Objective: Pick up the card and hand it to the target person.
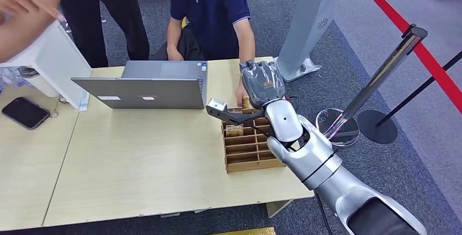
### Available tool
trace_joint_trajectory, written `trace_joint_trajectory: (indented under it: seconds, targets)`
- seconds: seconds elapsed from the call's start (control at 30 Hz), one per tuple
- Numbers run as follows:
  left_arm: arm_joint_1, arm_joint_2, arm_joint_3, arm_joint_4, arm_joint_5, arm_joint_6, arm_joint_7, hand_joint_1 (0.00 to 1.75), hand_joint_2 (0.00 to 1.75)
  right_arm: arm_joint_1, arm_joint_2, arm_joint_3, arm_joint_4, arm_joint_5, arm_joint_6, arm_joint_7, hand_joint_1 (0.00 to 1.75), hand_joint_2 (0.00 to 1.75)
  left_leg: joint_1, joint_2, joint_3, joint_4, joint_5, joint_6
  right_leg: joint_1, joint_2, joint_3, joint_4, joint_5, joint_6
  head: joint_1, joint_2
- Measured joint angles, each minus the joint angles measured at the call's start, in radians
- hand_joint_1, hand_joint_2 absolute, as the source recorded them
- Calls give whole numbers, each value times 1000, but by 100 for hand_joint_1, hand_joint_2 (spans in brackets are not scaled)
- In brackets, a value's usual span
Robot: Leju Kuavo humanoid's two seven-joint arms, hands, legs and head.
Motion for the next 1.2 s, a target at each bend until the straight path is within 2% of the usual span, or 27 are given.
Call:
trace_joint_trajectory:
  seconds: [0.4, 0.43, 0.47, 0.53, 0.57, 0.6, 0.83, 1.0, 1.07, 1.2]
  targets:
    - [0, 0, -14, 0, 0, 0, 1, 0, 0, -15, -1, 11, 87, 8, -5, 3, 175, 175, 0, 0, 0, 0, 0, 0, 0, 0, 0, 0, 0, 0, 0, 0]
    - [0, 0, -14, 0, 0, 0, 2, 0, 0, -15, -1, 12, 91, 8, -8, 1, 167, 175, 0, 0, 0, 0, 0, 0, 0, 0, 0, 0, 0, 0, 0, 0]
    - [0, 0, -14, 0, 0, 0, 3, 0, 0, -15, -1, 13, 95, 9, -11, -1, 134, 175, 0, 0, 0, 0, 0, 0, 0, 0, 0, 0, 0, 0, 0, 0]
    - [0, 0, -14, 0, 0, 0, 5, 0, 0, -15, 0, 14, 101, 9, -16, -6, 46, 175, 0, 0, 0, 0, 0, 0, 0, 0, 0, 0, 0, 0, 0, 0]
    - [0, 0, -14, 0, 0, 0, 5, 0, 0, -15, 0, 14, 103, 9, -17, -7, 10, 175, 0, 0, 0, 0, 0, 0, 0, 0, 0, 0, 0, 0, 0, 0]
    - [0, 0, -14, 0, 0, 0, 4, 0, 0, -15, 0, 14, 106, 9, -18, -9, 0, 175, 0, 0, 0, 0, 0, 0, 0, 0, 0, 0, 0, 0, 0, 0]
    - [0, 0, -14, 0, 7, 1, 4, 0, 0, -11, 6, 19, 120, -32, 6, -38, 0, 175, 0, 0, 0, 0, 0, 0, 0, 0, 0, 0, 0, 0, 0, 0]
    - [0, 0, -14, 0, 27, 8, 4, 0, 0, 24, 18, 21, 113, -97, -10, -54, 0, 175, 0, 0, 0, 0, 0, 0, 0, 0, 0, 0, 0, 0, 0, 0]
    - [0, 0, -14, 0, 40, 18, 3, 0, 0, 54, 23, 15, 93, -152, -23, -68, 0, 175, 0, 0, 0, 0, 0, 0, 0, 0, 0, 0, 0, 0, 0, 0]
    - [0, -6, -13, 0, 73, 51, -2, 0, 0, 155, 46, -17, -2, -343, -36, -125, 0, 175, 0, 0, 0, 0, 0, 0, 0, 0, 0, 0, 0, 0, 0, 0]
